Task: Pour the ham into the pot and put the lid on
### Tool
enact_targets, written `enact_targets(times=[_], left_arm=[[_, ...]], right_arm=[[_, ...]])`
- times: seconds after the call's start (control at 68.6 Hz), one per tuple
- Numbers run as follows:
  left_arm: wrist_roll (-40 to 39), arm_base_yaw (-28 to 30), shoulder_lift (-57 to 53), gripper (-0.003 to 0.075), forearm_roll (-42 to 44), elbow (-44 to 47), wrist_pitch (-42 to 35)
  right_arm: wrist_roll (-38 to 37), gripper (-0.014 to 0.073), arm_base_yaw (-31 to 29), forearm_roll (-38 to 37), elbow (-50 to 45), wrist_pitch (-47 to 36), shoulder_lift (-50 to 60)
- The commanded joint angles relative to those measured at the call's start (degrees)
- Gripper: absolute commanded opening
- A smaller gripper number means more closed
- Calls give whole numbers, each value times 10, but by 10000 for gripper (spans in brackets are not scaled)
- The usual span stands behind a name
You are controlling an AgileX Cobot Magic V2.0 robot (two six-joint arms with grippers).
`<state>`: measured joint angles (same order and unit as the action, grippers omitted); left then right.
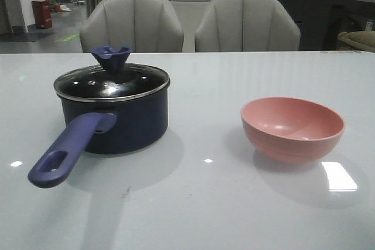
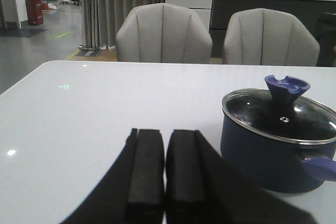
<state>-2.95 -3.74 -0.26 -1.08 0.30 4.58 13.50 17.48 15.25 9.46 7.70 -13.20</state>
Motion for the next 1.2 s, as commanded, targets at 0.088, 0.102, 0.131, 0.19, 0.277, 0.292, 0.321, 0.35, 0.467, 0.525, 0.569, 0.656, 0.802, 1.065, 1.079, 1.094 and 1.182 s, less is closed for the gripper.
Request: enact_targets(times=[0.088,0.102,0.131,0.19,0.277,0.292,0.321,0.35,0.467,0.525,0.569,0.656,0.802,1.065,1.079,1.094,1.182], left_arm=[[-8,2,-10,113,-3,11,-51],[-8,2,-10,113,-3,11,-51],[-8,2,-10,113,-3,11,-51],[-8,2,-10,113,-3,11,-51],[-8,2,-10,113,-3,11,-51],[-8,2,-10,113,-3,11,-51],[-8,2,-10,113,-3,11,-51],[-8,2,-10,113,-3,11,-51],[-8,2,-10,113,-3,11,-51],[-8,2,-10,113,-3,11,-51],[-8,2,-10,113,-3,11,-51],[-8,2,-10,113,-3,11,-51],[-8,2,-10,113,-3,11,-51],[-8,2,-10,113,-3,11,-51],[-8,2,-10,113,-3,11,-51],[-8,2,-10,113,-3,11,-51],[-8,2,-10,113,-3,11,-51]], right_arm=[[6,162,0,3,17,-50,-3],[6,162,0,3,17,-50,-3],[6,162,0,3,17,-50,-3],[6,162,0,3,17,-50,-3],[6,162,0,3,17,-51,-3],[6,162,0,3,12,-54,-1],[6,162,-3,3,8,-55,4],[6,162,-6,3,5,-51,10],[-21,162,-39,-25,-7,-48,40],[-58,162,-60,-58,-15,-44,55],[-84,162,-74,-86,-22,-41,65],[-151,162,-96,-146,-40,-37,88],[-175,162,-105,-177,-67,-41,132],[-175,162,-105,-178,-107,-90,149],[-175,162,-105,-178,-107,-93,149],[-175,162,-105,-178,-107,-93,149],[-175,162,-105,-178,-107,-92,149]])
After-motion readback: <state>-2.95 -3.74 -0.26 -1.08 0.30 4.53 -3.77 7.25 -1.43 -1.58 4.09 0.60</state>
